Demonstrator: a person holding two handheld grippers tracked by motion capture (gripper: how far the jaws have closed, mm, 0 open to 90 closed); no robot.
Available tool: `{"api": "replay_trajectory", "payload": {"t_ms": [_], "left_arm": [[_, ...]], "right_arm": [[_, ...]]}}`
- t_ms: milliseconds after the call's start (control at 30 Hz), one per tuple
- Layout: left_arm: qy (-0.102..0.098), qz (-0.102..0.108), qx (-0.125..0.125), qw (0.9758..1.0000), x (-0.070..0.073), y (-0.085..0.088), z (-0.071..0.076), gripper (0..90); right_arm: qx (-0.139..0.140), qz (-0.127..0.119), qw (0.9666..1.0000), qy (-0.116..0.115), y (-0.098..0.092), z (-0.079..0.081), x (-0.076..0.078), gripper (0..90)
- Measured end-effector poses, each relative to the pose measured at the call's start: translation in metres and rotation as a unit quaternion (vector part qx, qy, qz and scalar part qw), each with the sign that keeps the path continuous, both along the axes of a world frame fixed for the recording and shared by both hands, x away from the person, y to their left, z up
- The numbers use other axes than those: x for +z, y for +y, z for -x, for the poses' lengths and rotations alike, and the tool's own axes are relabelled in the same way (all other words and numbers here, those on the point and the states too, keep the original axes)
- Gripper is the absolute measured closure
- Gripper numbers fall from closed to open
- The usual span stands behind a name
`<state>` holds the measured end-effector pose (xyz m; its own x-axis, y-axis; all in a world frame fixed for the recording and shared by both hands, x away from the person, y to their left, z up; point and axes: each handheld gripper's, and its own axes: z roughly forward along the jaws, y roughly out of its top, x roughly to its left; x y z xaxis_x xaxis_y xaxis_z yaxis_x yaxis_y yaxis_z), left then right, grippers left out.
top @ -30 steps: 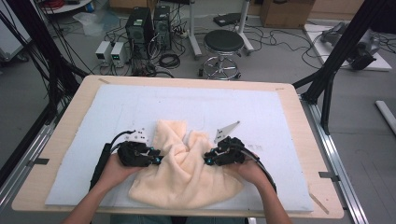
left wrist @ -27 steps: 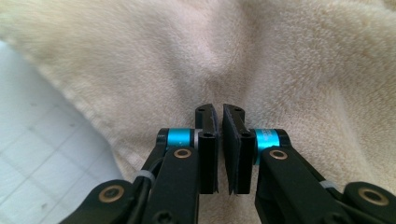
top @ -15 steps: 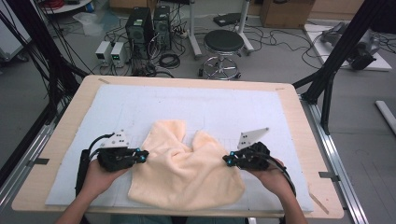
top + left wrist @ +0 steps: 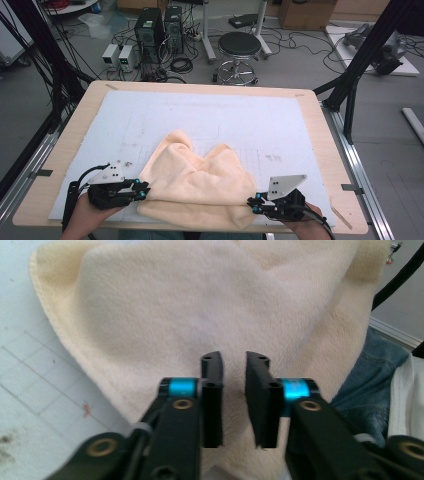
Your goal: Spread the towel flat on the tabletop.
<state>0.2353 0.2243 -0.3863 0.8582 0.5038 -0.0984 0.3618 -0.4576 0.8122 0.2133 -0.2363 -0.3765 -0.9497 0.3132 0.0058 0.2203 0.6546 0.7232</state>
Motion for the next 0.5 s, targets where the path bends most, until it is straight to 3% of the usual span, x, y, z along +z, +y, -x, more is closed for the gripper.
{"api": "replay_trajectory", "payload": {"t_ms": [67, 100, 200, 233, 267, 300, 400, 467, 500], "left_arm": [[-0.009, 0.004, 0.004, 0.9999, 0.007, -0.003, -0.011, 64.4], [-0.016, 0.005, 0.007, 0.9998, 0.009, -0.006, -0.018, 64.4], [-0.025, 0.008, 0.006, 0.9996, 0.01, -0.017, -0.044, 52.8], [-0.028, 0.007, 0.014, 0.9995, 0.008, -0.02, -0.052, 52.8], [-0.025, 0.006, 0.02, 0.9995, 0.006, -0.023, -0.062, 47.8], [-0.023, 0.005, 0.02, 0.9995, 0.003, -0.025, -0.07, 47.8], [-0.019, -0.009, 0.024, 0.9995, -0.009, -0.03, -0.09, 44.8], [-0.008, -0.017, 0.022, 0.9996, -0.019, -0.034, -0.101, 44.6], [0.005, -0.025, 0.019, 0.9995, -0.025, -0.035, -0.106, 44.6]], "right_arm": [[-0.012, -0.013, 0.9996, -0.021, 0.003, -0.016, 0.015, 68.7], [-0.012, -0.013, 0.9996, -0.021, 0.003, -0.016, 0.015, 68.7], [-0.022, -0.007, 0.999, -0.039, 0.019, -0.057, 0.018, 57.2], [-0.022, -0.007, 0.999, -0.039, 0.019, -0.057, 0.018, 57.2], [-0.023, -0.01, 0.9992, -0.031, 0.029, -0.082, 0.011, 54.6], [-0.023, -0.01, 0.9992, -0.031, 0.029, -0.082, 0.011, 54.6], [-0.023, -0.021, 0.9993, -0.02, 0.043, -0.114, -0.002, 49.8], [-0.017, -0.007, 0.9996, -0.022, 0.051, -0.133, -0.013, 48.2], [-0.018, 0.001, 0.9998, -0.012, 0.055, -0.141, -0.02, 47.9]]}}
